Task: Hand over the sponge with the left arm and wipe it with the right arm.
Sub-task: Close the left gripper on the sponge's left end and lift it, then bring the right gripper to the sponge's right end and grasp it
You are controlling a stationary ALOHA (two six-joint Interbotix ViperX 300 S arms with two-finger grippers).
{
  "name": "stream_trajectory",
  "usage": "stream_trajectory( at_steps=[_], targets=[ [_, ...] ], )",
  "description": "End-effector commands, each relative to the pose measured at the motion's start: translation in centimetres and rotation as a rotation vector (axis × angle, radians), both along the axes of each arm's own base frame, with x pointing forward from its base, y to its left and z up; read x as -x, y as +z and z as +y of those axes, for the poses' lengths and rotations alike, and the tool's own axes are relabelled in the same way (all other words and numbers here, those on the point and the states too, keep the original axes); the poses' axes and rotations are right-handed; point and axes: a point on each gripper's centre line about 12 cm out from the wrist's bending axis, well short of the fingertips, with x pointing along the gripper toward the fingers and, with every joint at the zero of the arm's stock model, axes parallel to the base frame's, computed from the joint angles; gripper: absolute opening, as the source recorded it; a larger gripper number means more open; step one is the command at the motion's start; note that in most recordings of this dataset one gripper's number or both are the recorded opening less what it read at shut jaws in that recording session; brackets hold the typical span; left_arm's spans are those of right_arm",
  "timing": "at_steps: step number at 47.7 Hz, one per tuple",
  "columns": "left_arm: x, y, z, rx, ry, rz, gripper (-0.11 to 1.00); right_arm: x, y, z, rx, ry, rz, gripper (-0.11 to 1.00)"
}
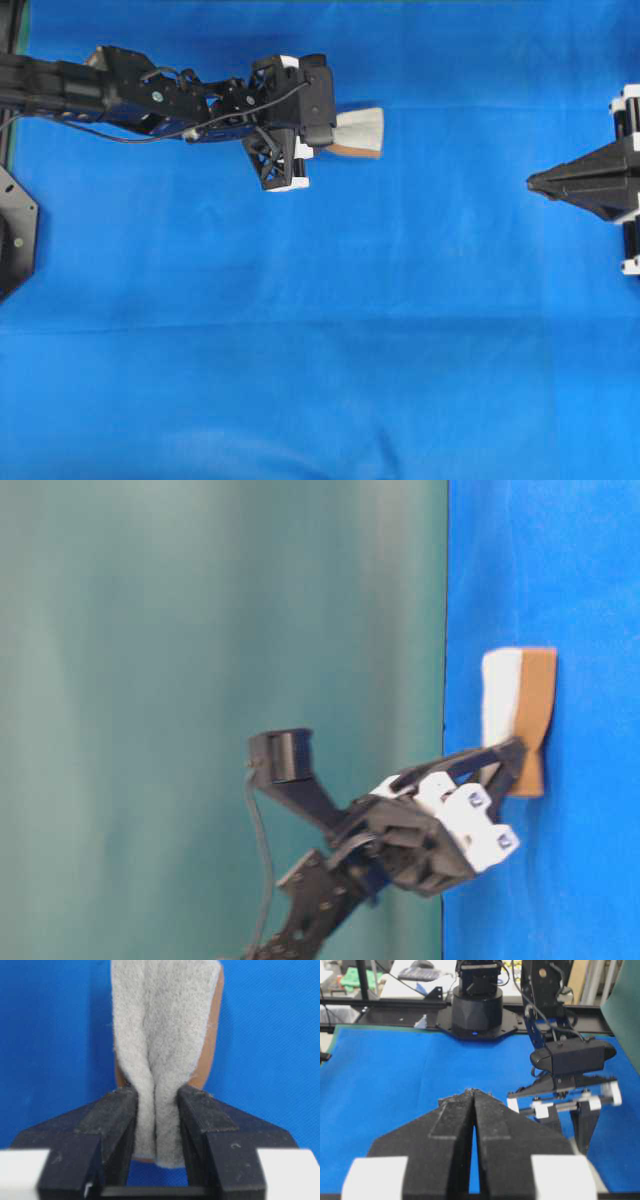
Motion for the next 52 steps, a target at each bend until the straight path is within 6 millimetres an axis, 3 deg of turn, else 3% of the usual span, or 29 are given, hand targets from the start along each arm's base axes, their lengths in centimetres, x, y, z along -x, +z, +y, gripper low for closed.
stream_trajectory(
  at_steps=[1,15,28,42,52],
  targets=[
    [-0.3,4.0,-0.9,-0.012,-0.018,-0.067,0.22,-0.3,0.8,0.0,-0.001,-0.001,-0.02,0.0],
    [0.9,10.5,-5.9,0.057,-0.07,-0.146,0.22,-0.3,0.8,-0.1,-0.001,-0.003,-0.017,0.0],
    [1.2,12.0,-10.9,0.103,-0.163,-0.181,0.22,-0.3,0.8,-0.1,-0.003,-0.004,0.001,0.0],
    [1.0,12.1,-11.1,0.104,-0.167,-0.184,0.22,-1.5,0.7,-0.1,-0.027,-0.009,0.029,0.0],
    [1.0,12.1,-11.1,0.105,-0.167,-0.182,0.22,-3.9,0.4,-0.2,-0.035,-0.011,0.075,0.0]
  ],
)
